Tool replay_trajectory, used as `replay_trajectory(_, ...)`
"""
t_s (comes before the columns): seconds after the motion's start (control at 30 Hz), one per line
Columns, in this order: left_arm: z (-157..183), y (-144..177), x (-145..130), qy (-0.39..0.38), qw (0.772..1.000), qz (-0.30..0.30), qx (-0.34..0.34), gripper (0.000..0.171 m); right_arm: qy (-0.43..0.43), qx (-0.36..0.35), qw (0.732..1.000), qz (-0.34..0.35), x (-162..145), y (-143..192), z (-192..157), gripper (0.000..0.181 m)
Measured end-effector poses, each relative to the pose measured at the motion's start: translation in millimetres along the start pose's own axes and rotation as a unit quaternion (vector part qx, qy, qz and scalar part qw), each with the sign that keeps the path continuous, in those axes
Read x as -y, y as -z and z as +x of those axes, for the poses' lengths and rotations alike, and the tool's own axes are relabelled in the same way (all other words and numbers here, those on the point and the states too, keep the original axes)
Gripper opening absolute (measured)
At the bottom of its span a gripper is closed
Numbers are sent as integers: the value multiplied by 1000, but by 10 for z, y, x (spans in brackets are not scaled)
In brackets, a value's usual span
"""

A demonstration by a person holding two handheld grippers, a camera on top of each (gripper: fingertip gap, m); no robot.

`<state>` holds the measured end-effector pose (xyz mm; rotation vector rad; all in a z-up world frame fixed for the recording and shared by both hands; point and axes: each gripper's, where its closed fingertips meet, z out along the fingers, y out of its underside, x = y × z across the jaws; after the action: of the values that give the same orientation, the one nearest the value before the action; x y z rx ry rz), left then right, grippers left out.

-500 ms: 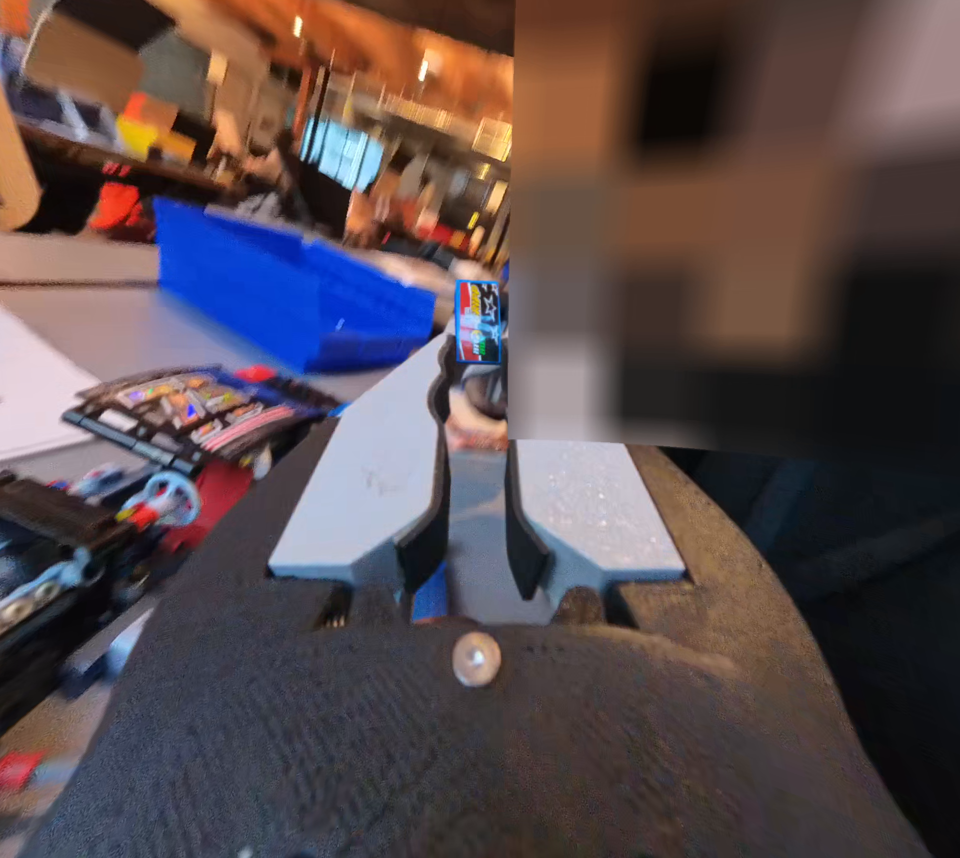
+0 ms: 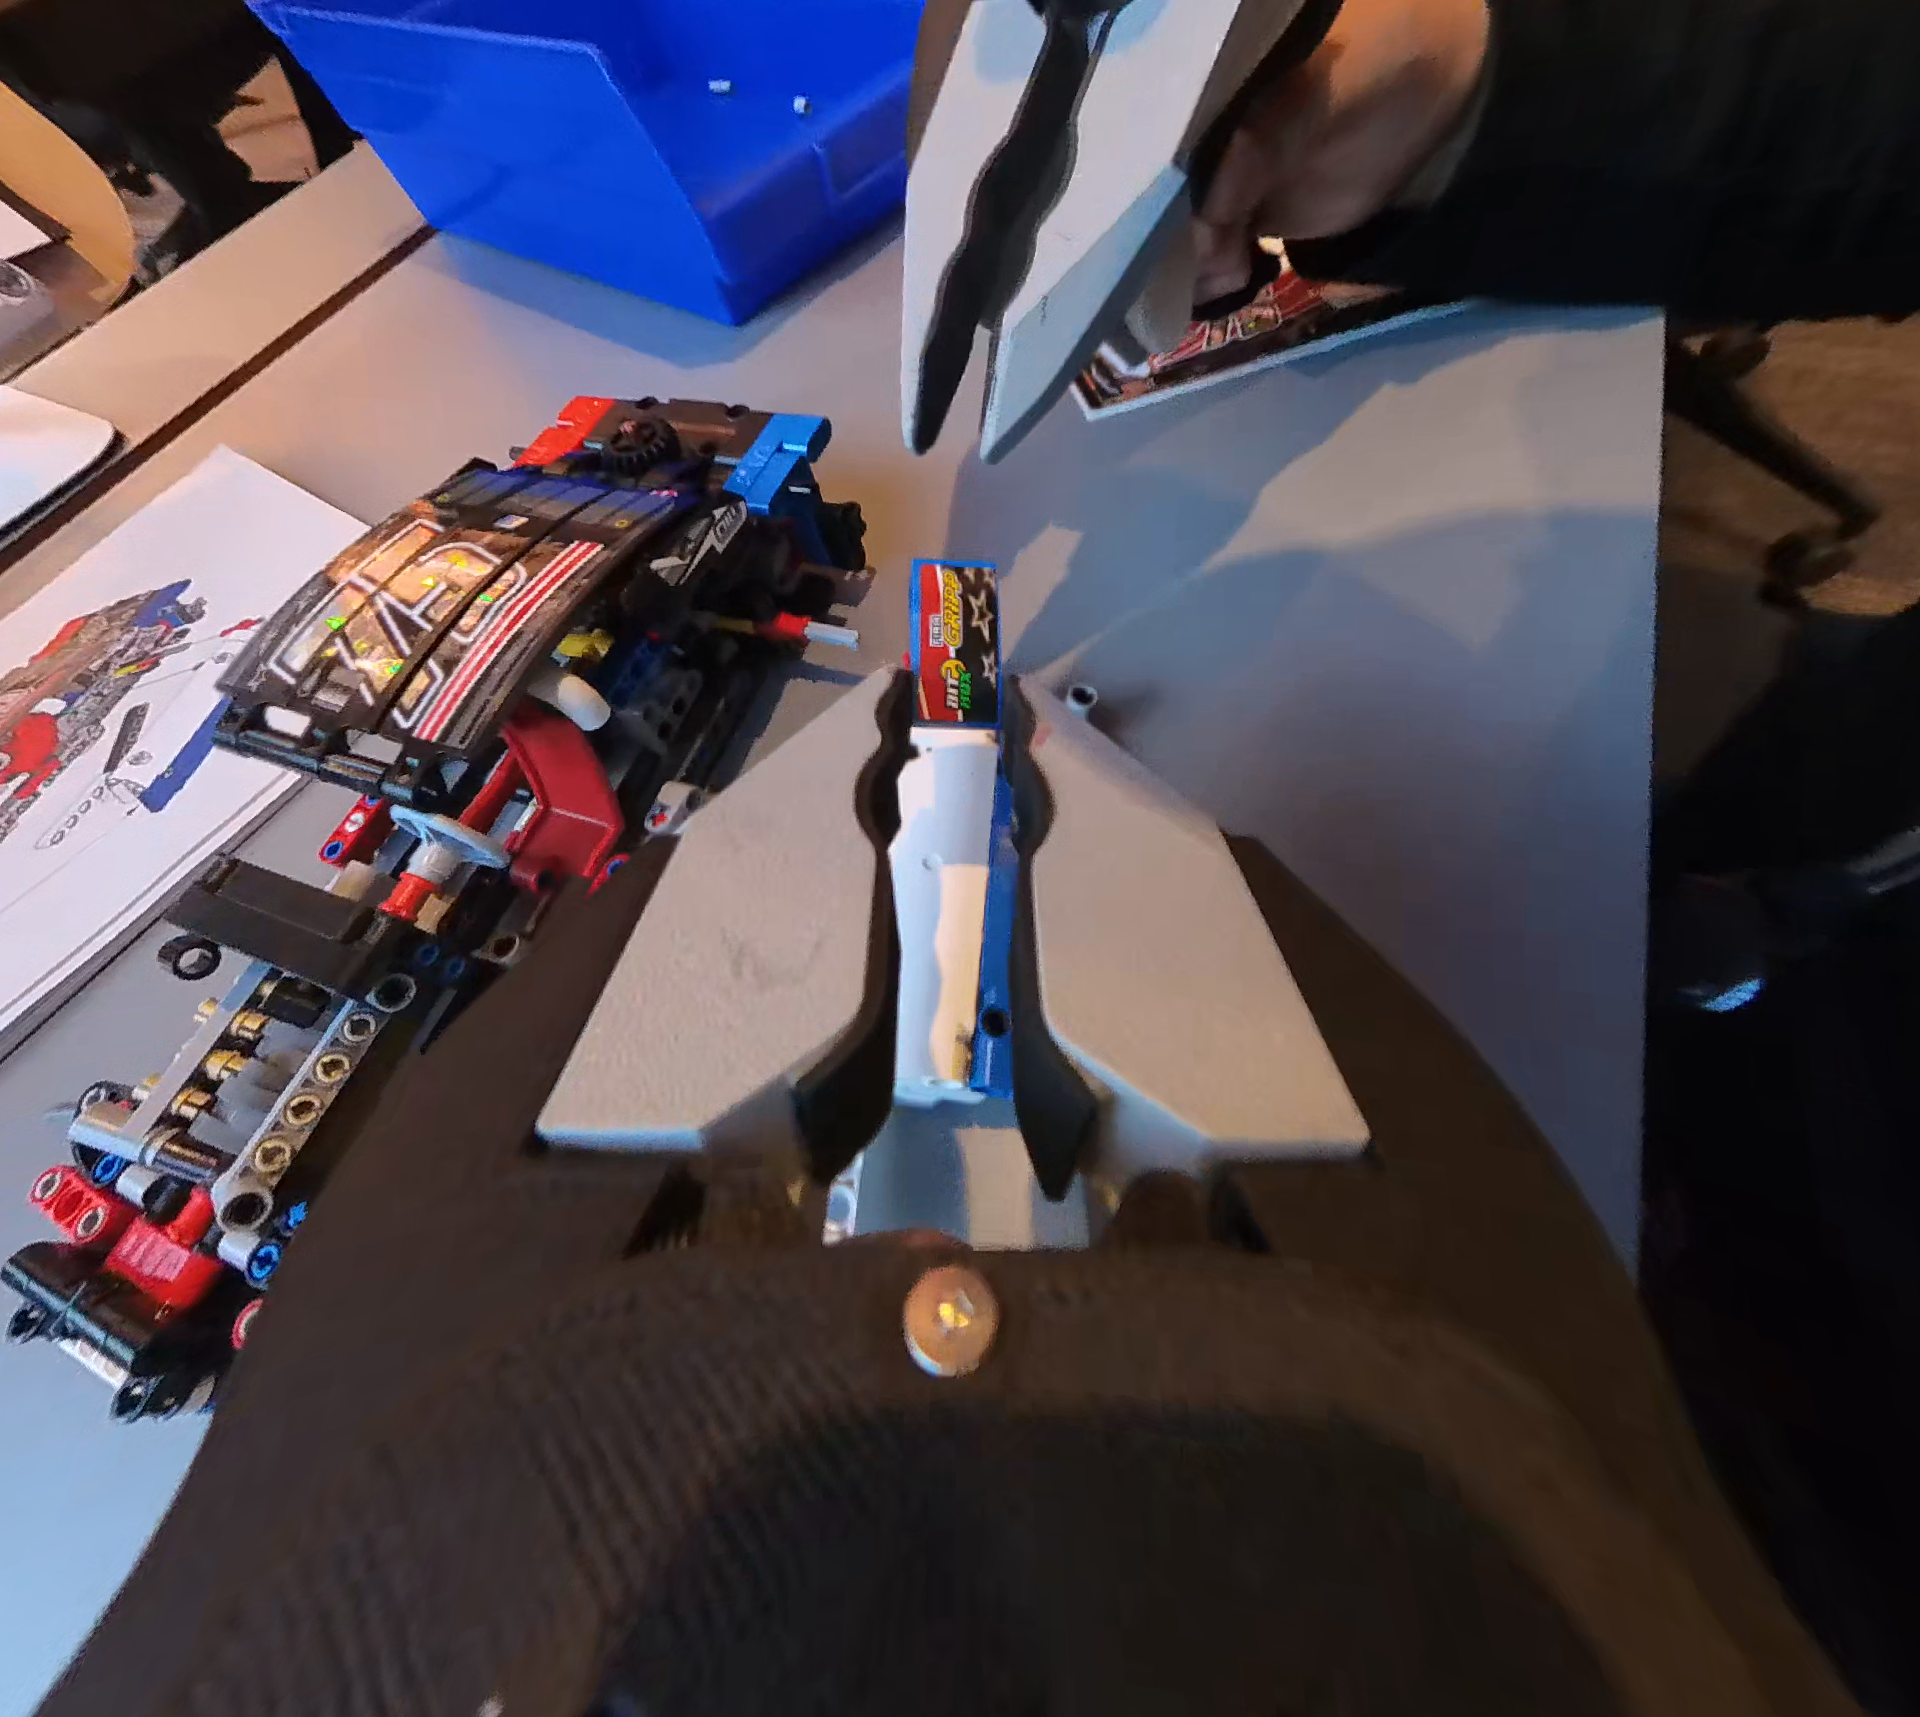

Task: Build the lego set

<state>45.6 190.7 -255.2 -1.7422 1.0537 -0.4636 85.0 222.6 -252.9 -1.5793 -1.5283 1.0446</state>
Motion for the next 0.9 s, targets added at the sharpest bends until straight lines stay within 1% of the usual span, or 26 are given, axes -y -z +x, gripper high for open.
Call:
replay_trajectory(0.1, 11, -27, -71, -7, 1000, -20, 2, 14, 1, 5, 1000, -11, -39, -35, -21, 14)
replay_trajectory(0.37, 49, -78, -128, -26, 999, -42, 3, 15, 6, 21, 1000, -15, -55, -88, -97, 15)
replay_trajectory(0.4, 70, -73, -90, -23, 999, -29, -5, 15, 8, 22, 1000, -17, -62, -95, -104, 15)
replay_trajectory(0.43, 104, -55, -22, -2, 1000, -3, -23, 15, 9, 22, 1000, -19, -66, -98, -109, 15)
replay_trajectory(0.47, 115, -13, 69, 38, 998, 30, -47, 14, 10, 22, 1000, -18, -61, -99, -113, 15)
replay_trajectory(0.53, -15, 107, 213, 132, 985, 87, -74, 14, 10, 23, 1000, -12, -38, -90, -118, 15)
replay_trajectory(0.57, -88, 141, 208, 149, 982, 91, -71, 14, 7, 23, 1000, -10, -33, -86, -116, 16)
replay_trajectory(0.63, -107, 108, 79, 117, 991, 44, -52, 14, -2, 22, 1000, -11, -42, -79, -92, 16)
replay_trajectory(0.7, -5, 27, -11, 64, 997, -2, -43, 14, -12, 21, 1000, -13, -52, -74, -70, 17)
replay_trajectory(0.8, 124, -110, -115, 6, 998, -55, -36, 15, -24, 28, 999, -17, -68, -81, -77, 19)
replay_trajectory(0.9, 152, -186, -173, -37, 995, -86, -22, 14, -27, 23, 999, -28, -109, -101, -64, 18)
